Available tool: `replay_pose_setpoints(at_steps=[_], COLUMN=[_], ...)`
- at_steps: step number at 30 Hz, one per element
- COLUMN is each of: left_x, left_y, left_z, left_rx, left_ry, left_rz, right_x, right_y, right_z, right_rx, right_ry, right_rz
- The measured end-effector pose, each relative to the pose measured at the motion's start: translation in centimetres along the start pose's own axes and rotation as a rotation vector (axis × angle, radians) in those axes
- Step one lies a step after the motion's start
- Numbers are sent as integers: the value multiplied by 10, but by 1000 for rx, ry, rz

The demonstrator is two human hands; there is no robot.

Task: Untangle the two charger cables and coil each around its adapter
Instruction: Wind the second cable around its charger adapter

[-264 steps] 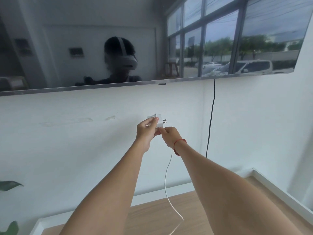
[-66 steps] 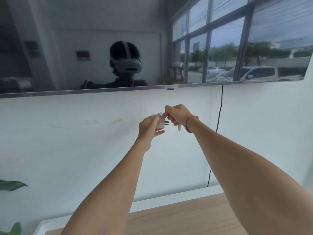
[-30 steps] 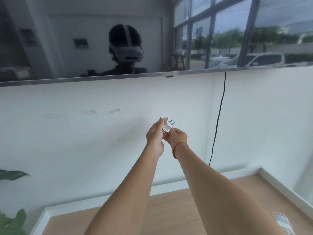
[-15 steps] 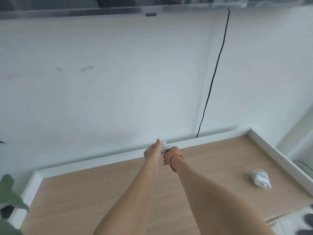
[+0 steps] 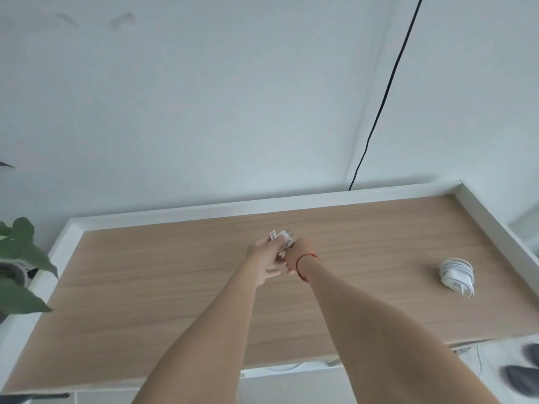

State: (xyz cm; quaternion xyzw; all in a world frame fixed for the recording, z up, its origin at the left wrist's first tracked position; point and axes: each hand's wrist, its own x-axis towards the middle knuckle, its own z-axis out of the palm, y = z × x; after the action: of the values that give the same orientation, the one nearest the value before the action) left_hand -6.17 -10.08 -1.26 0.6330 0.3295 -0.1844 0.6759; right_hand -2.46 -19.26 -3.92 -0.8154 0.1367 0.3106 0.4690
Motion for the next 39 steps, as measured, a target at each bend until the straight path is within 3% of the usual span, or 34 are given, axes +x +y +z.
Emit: replay_pose_setpoints(at_steps=[7, 13, 17, 31, 39], left_x=[13, 26, 35, 65, 77], left_y=[-12, -11, -6, 9, -12], left_z=[-10, -8, -7, -22, -42], left_rx=[129, 257, 339, 523, 441], left_ry=[83, 27, -17, -60, 110], left_rz=[-88, -268, -317, -316, -107], right_x=[-1, 2, 9, 27, 41], right_y=[2, 6, 6, -7, -6], right_z=[2, -14, -17, -21, 3], right_rx=[-486, -582, -647, -571, -395], right_ry=[-103, -305, -325, -223, -205], right_rz=[-87, -52, -82, -290, -278])
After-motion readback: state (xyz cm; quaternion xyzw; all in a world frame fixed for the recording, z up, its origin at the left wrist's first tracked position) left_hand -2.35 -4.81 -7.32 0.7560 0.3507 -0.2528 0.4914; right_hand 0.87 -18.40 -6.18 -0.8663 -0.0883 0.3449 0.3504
